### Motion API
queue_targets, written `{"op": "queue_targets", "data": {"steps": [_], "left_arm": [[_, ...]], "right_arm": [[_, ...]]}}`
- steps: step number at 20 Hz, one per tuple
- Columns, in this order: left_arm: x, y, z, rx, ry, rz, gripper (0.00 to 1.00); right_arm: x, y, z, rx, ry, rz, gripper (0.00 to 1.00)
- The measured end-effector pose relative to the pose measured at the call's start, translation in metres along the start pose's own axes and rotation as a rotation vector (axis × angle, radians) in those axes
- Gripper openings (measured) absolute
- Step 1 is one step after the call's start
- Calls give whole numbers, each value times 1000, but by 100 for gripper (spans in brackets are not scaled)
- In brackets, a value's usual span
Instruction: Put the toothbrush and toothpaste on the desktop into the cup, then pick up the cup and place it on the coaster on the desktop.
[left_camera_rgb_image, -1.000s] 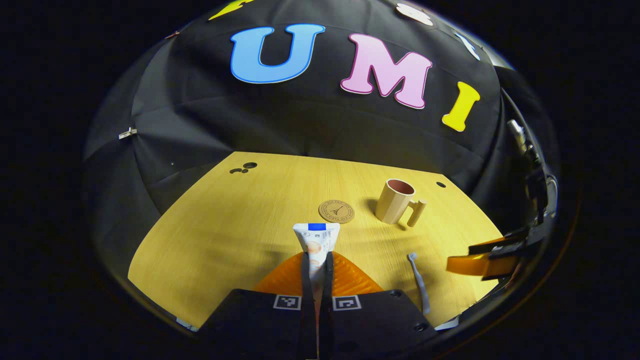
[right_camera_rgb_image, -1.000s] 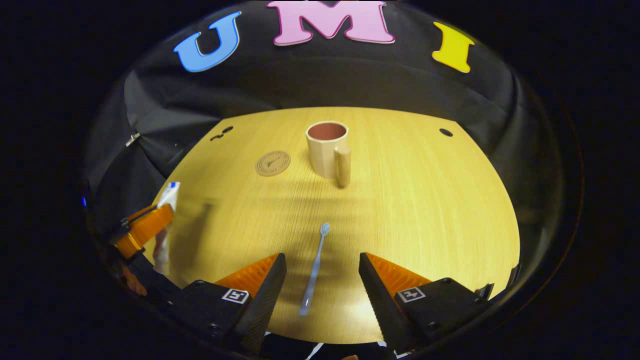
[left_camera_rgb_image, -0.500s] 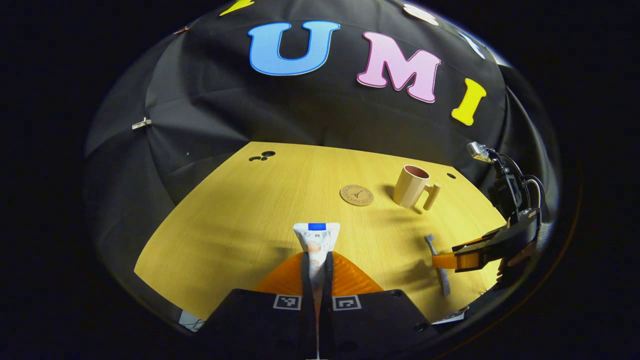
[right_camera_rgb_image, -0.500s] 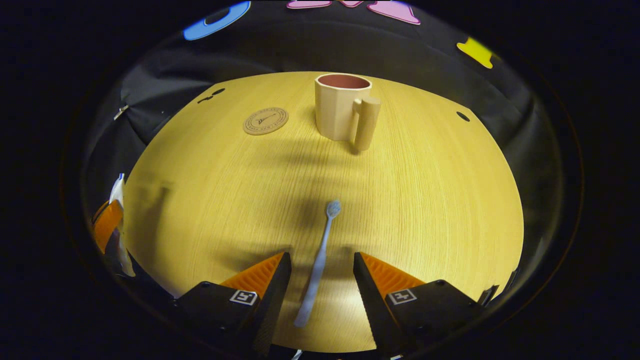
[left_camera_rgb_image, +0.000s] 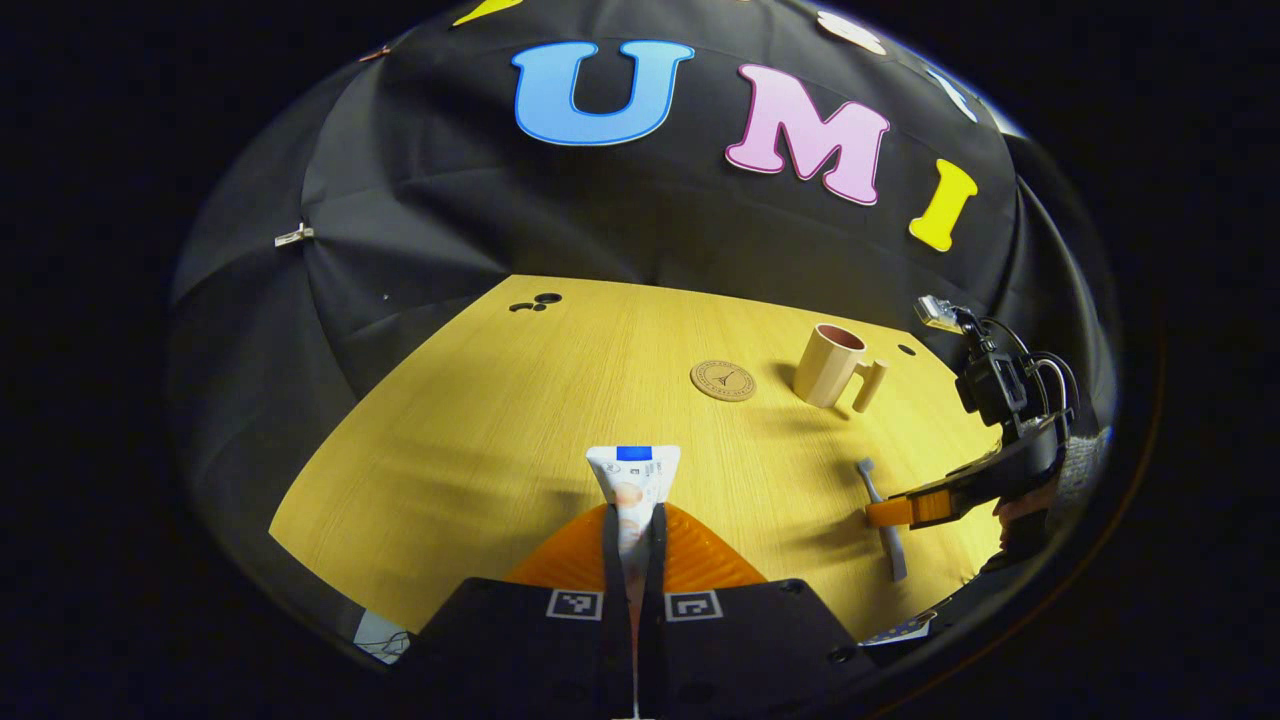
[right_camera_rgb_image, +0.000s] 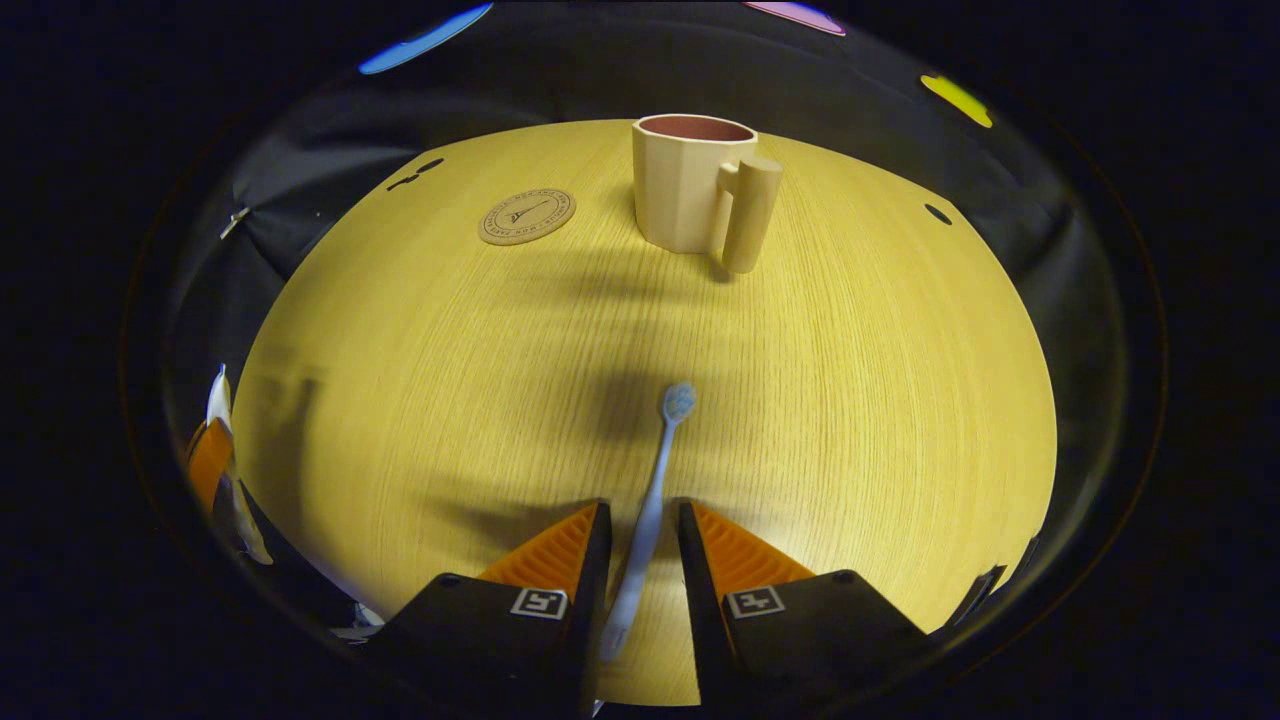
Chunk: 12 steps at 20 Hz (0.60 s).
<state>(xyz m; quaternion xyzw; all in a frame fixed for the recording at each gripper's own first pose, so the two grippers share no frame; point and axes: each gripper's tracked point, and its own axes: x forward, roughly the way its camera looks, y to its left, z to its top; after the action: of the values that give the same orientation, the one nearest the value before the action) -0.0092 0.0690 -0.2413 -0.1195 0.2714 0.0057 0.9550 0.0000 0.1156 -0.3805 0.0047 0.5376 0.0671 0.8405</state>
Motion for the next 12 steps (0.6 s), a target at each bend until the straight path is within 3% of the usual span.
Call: {"op": "queue_targets", "data": {"steps": [2,6,12], "left_arm": [[-1,0,0,-6,0,1,8],[-1,-7,6,-2,-4,0,8],[2,-30,31,-6,-33,-25,8]], "right_arm": [[1,1,0,19,-7,11,12],[-1,5,1,6,-56,72,8],[-56,7,54,87,-351,198,6]]}}
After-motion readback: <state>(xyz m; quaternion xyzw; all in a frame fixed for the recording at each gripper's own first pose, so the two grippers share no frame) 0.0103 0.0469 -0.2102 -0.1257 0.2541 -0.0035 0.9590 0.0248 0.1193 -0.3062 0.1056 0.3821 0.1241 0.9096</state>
